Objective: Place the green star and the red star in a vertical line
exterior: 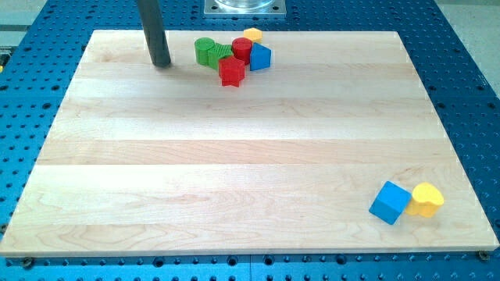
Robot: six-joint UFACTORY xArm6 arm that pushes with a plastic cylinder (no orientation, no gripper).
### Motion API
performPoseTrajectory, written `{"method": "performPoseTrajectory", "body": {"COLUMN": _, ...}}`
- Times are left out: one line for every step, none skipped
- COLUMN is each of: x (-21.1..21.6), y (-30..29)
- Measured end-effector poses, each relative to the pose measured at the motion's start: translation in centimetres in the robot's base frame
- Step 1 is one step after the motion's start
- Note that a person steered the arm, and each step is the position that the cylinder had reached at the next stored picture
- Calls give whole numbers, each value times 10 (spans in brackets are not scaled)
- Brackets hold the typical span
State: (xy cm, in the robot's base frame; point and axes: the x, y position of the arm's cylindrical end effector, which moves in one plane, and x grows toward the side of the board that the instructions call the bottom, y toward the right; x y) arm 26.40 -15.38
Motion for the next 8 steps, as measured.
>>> {"method": "performPoseTrajectory", "body": {"x": -29, "y": 11}}
{"method": "performPoseTrajectory", "body": {"x": -31, "y": 63}}
{"method": "performPoseTrajectory", "body": {"x": 6, "y": 101}}
{"method": "performPoseTrajectory", "body": {"x": 30, "y": 132}}
{"method": "performPoseTrajectory", "body": {"x": 56, "y": 130}}
{"method": "performPoseTrajectory", "body": {"x": 57, "y": 172}}
{"method": "performPoseTrajectory", "body": {"x": 74, "y": 202}}
{"method": "performPoseTrajectory", "body": {"x": 86, "y": 208}}
